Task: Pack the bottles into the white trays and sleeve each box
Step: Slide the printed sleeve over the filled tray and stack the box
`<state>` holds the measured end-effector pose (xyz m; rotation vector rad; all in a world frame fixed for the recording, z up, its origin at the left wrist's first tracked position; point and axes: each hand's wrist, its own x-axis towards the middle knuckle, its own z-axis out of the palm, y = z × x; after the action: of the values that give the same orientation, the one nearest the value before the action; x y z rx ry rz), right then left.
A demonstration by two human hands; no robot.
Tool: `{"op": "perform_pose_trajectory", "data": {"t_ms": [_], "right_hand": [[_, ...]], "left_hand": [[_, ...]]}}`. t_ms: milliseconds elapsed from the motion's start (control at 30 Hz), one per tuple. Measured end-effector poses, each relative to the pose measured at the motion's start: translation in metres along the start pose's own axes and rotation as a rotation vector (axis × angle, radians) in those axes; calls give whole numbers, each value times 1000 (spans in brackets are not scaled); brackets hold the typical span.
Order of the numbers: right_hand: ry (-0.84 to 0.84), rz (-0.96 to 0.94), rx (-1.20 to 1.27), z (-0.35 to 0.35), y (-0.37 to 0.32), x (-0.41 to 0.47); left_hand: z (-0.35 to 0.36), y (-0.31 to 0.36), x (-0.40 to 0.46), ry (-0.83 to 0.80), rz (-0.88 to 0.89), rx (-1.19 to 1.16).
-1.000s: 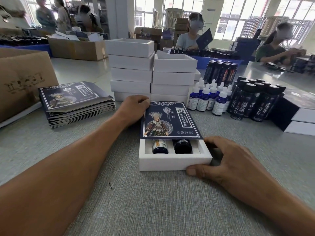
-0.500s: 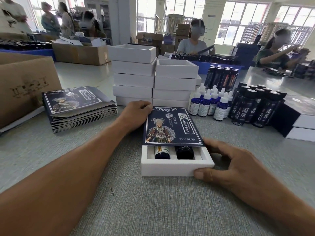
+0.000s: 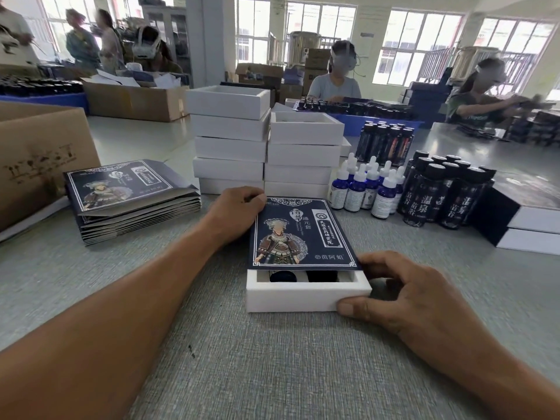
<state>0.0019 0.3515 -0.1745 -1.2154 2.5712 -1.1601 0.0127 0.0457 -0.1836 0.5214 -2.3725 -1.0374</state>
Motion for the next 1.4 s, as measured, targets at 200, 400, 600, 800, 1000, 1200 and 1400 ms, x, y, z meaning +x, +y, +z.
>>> {"op": "perform_pose_trajectory", "data": {"t_ms": [200, 400, 600, 800, 1000, 1200, 1400], "right_hand": [[-120, -44, -11, -6, 3, 2], [-56, -46, 74, -2, 5, -1], [46, -68, 51, 3, 9, 1], [-59, -63, -30, -5, 16, 4], [57, -56, 13, 2, 14, 4], [120, -43, 54, 5, 13, 4], [163, -40, 82, 9, 13, 3]], "left_hand": [[1, 4, -3, -56, 12, -15], [0, 8, -6, -68, 11, -20], [0, 13, -9, -64, -7, -38], [-2, 15, -11, -66, -21, -61], [-2, 16, -12, -67, -37, -79], [-3, 15, -13, -75, -51, -112], [-3, 15, -14, -67, -53, -123]]}}
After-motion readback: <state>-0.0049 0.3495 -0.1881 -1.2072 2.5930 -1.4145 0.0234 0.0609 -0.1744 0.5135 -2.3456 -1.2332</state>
